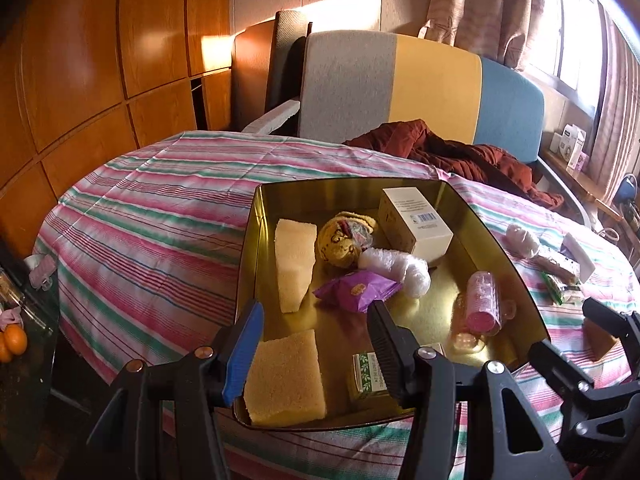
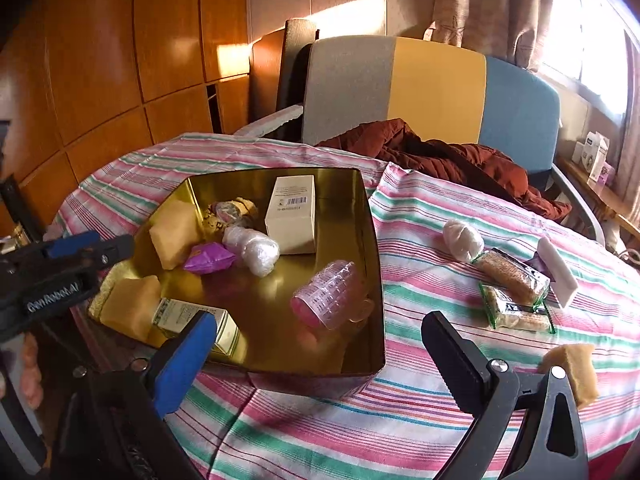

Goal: Organize objects
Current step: 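Withdraw both open tools from the tray toward the remaining items on the bed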

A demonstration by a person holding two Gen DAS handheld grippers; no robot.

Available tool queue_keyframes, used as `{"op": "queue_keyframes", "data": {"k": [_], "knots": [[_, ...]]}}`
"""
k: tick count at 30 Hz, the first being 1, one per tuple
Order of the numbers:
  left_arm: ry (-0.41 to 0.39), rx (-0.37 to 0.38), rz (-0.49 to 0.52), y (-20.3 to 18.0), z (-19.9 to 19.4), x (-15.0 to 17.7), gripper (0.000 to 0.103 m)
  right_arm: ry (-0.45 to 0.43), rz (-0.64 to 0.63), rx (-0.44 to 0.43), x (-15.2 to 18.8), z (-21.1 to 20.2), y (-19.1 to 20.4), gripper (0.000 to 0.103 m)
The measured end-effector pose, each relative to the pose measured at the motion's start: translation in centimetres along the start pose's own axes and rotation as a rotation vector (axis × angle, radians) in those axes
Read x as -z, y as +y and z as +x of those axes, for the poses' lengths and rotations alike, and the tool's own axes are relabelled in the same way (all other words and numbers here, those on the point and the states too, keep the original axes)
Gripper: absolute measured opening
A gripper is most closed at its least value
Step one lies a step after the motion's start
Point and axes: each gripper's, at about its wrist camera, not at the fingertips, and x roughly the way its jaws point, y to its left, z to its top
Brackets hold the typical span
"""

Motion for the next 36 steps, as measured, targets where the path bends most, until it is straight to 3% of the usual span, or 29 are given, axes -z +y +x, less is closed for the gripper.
{"op": "queue_keyframes", "data": {"k": [10, 17, 20, 24, 31, 36], "knots": [[0.019, 0.032, 0.043, -1.2, 0.2, 0.5, 0.055, 0.015, 0.062, 0.022, 0.1, -0.5, -2.0, 0.103], [0.024, 0.064, 0.063, -1.9, 0.4, 0.5, 0.069, 0.020, 0.096, 0.053, 0.5, -0.9, -3.8, 0.103], [0.035, 0.087, 0.068, -2.3, 0.5, 0.4, 0.070, 0.024, 0.121, 0.077, 0.7, -1.1, -5.3, 0.103], [0.060, 0.144, 0.063, -2.6, 0.7, 0.1, 0.070, 0.041, 0.173, 0.116, 0.9, -1.6, -8.5, 0.103], [0.116, 0.174, 0.039, -3.3, 1.5, -0.3, 0.075, 0.055, 0.343, 0.194, 1.0, -3.5, -16.9, 0.103], [0.089, 0.253, 0.076, -4.6, 0.8, -1.1, 0.076, 0.057, 0.408, 0.284, 1.0, -4.4, -22.8, 0.103]]}}
